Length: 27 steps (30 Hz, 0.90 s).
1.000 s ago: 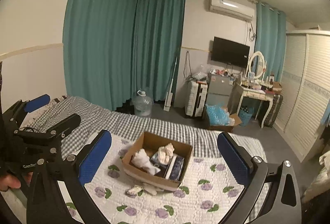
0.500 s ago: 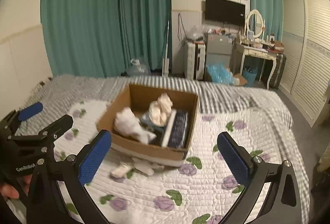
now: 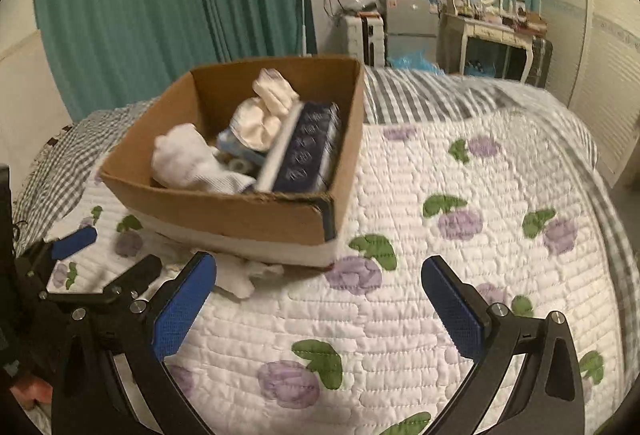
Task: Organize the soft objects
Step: 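Grasp the white coiled cable with the left gripper while the right grasps the white fluffy cloth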
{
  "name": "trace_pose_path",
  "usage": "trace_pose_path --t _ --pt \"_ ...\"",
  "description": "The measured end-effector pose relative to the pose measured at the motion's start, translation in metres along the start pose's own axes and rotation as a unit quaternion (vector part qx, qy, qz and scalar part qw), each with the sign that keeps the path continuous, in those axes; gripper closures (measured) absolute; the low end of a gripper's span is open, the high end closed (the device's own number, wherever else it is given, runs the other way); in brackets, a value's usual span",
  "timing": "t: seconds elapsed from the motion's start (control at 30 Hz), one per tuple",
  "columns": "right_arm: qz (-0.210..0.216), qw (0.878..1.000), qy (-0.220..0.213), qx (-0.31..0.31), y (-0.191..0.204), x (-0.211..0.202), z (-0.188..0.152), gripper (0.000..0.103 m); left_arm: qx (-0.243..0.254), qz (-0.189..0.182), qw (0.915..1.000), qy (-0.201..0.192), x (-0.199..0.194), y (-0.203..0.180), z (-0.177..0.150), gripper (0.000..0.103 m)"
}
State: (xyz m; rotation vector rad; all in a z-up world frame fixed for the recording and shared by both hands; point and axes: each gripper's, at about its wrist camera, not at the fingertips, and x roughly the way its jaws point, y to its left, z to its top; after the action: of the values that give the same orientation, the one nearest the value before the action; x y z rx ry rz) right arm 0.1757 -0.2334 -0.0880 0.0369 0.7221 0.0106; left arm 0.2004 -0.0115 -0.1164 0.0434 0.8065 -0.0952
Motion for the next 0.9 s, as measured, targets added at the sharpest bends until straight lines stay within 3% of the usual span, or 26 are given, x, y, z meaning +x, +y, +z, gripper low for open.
trace_pose_path --t 0.17,0.23,0.3,0.43,0.9 --pt "0.001 1.0 0.013 0.017 -0.005 0.012 -0.006 0.0 0.007 -0.029 0.9993 0.025 0.015 -0.015 -0.007 0.015" --pt "0.002 1.0 0.015 0.023 -0.007 0.014 -0.007 0.0 0.02 -0.041 0.9983 0.037 0.019 -0.022 -0.009 0.026" --pt "0.003 0.999 0.018 0.029 -0.01 0.015 -0.008 0.0 0.028 -0.051 0.997 0.051 0.023 -0.026 -0.012 0.052" --pt "0.0 0.999 0.021 0.03 -0.011 0.017 -0.009 0.0 0.022 -0.059 0.9964 0.056 0.021 -0.024 -0.014 0.071" --pt "0.013 0.999 0.043 -0.014 0.03 0.03 -0.016 0.0 -0.003 -0.032 0.9991 0.026 -0.008 0.019 0.005 0.071"
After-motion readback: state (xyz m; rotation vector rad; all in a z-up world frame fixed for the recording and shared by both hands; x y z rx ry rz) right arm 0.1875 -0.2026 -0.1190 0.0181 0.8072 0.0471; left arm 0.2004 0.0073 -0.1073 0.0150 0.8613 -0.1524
